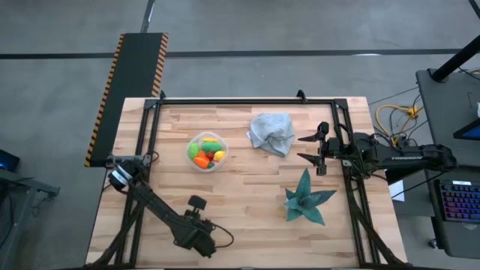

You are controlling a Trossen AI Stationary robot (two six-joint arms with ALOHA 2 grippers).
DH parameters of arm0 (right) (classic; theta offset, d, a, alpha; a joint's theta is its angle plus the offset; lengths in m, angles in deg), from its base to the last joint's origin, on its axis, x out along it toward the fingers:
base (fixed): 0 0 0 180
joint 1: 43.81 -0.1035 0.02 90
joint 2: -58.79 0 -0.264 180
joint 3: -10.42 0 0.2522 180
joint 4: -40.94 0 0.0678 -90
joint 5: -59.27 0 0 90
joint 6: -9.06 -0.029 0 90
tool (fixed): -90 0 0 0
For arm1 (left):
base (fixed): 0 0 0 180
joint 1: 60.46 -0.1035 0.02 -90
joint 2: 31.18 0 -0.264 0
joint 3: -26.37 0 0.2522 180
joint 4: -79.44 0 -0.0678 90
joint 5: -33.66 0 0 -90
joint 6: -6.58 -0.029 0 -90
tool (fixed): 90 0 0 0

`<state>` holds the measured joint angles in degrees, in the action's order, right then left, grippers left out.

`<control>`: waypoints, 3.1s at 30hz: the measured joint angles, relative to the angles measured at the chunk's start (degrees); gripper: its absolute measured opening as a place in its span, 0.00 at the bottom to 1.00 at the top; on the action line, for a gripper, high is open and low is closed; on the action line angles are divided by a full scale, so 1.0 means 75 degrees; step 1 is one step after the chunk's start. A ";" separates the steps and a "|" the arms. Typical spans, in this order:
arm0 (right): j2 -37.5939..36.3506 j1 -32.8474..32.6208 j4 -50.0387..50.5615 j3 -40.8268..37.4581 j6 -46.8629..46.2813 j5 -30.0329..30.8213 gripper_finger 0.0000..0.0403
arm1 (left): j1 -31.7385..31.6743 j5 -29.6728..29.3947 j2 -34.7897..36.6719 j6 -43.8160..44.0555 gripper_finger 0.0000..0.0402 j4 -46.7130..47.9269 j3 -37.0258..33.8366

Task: Pick and placing Produce into tupperware
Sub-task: Put the black cherry into the transparent container, then return to Home Position

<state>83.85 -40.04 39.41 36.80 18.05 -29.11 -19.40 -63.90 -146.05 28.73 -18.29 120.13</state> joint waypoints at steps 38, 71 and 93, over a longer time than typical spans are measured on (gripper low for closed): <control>0.0001 0.0000 -0.0036 0.0000 0.0011 -0.0003 0.60 | -0.6100 -0.4117 0.3069 -0.2580 0.00 -0.1110 -0.1819; 0.0001 0.0000 0.0000 0.0000 0.0067 0.0000 0.60 | -0.6966 -0.2627 0.2221 -0.3175 0.20 -0.1702 -0.1880; 0.0001 0.0002 0.0000 0.0000 0.0082 0.0003 0.60 | -0.6843 0.0453 0.4046 -0.4352 0.15 -0.4885 -0.1108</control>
<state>83.85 -40.03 39.41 36.80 18.66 -29.08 -70.72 -60.50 -115.71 -3.91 -54.93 111.82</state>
